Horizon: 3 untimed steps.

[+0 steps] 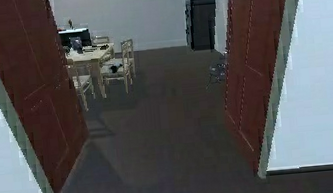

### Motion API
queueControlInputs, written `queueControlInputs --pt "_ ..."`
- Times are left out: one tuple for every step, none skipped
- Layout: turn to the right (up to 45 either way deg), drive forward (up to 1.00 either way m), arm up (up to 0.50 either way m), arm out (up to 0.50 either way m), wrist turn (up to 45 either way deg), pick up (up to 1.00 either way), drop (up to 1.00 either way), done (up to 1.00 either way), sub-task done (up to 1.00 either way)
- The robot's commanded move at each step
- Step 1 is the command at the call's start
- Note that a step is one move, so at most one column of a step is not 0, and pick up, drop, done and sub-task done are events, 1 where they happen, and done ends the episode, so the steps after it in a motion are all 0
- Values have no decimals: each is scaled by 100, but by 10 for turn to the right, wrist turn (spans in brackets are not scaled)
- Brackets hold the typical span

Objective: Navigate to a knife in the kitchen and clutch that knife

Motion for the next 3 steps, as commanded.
queueControlInputs --pt "0 100 0 0 0 0 0 0 0" --pt "-30 0 0 0 0 0 0 0 0" --pt "0 100 0 0 0 0 0 0 0"
